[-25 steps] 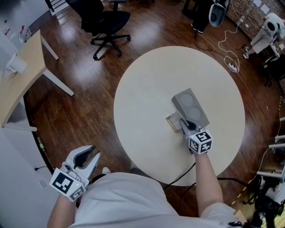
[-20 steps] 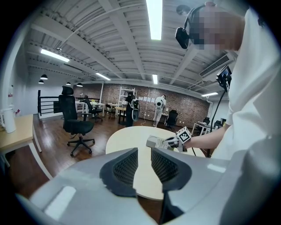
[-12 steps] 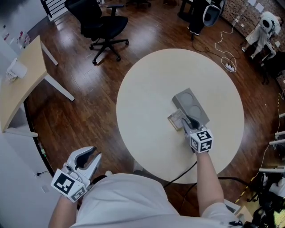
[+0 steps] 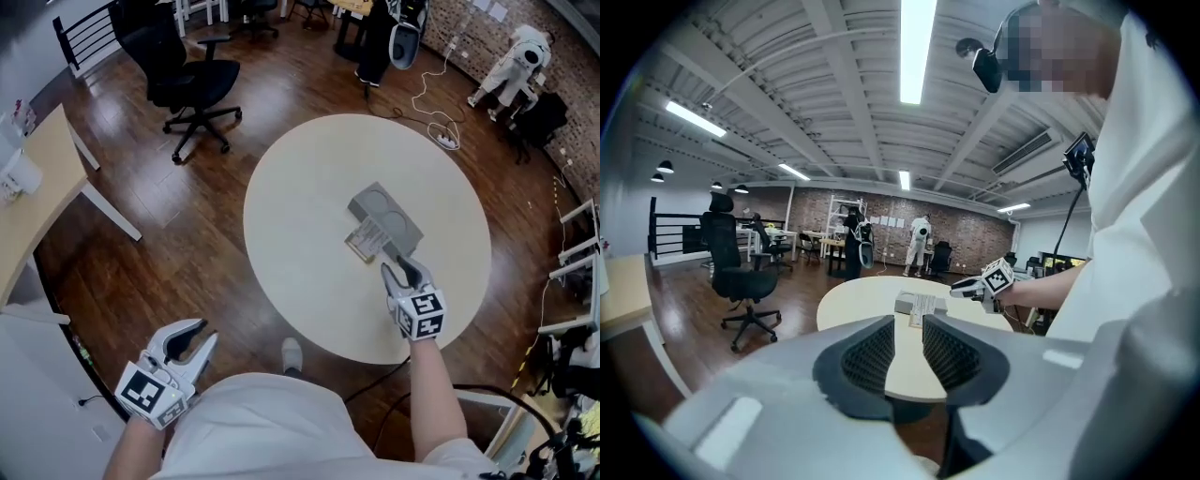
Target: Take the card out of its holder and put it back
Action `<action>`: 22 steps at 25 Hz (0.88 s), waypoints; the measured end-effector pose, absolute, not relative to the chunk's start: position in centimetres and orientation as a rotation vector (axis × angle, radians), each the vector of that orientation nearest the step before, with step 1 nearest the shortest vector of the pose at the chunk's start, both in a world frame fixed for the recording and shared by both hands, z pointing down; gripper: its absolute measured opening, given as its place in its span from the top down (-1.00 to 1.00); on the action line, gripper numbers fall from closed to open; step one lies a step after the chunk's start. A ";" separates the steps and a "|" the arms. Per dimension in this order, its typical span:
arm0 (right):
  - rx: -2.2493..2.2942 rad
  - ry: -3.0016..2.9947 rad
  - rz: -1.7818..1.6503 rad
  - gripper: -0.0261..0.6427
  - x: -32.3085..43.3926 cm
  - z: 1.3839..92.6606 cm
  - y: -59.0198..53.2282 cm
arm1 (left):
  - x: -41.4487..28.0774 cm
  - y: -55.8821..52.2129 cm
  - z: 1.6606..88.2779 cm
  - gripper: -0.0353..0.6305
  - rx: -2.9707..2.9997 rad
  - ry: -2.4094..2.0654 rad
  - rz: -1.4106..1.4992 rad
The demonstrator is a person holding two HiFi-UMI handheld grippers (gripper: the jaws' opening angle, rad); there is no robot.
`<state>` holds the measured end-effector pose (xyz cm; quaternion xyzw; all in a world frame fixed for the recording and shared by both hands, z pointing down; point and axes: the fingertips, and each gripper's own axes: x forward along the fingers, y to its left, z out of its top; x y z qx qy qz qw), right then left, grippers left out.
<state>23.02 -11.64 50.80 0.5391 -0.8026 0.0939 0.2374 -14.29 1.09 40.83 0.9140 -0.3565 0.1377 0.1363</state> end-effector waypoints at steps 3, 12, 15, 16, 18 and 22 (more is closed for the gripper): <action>1.521 -2.188 0.264 0.48 20.1 49.3 -6.4 | -16.4 2.9 40.6 0.59 2.698 -0.971 0.409; 1.561 -2.144 0.343 0.45 9.1 47.1 12.0 | -22.7 10.6 43.1 0.59 2.722 -0.757 0.409; 1.553 -2.127 0.371 0.45 6.4 46.9 16.7 | -23.6 12.9 44.7 0.59 2.732 -0.693 0.445; 1.539 -2.131 0.383 0.45 5.6 47.1 18.1 | -23.8 13.4 45.0 0.59 2.734 -0.687 0.449; 1.499 -2.155 0.398 0.45 4.0 47.5 20.4 | -23.9 14.2 45.1 0.59 2.736 -0.689 0.444; 1.432 -2.217 0.361 0.45 1.5 47.5 23.7 | -22.9 15.7 44.8 0.59 2.747 -0.693 0.432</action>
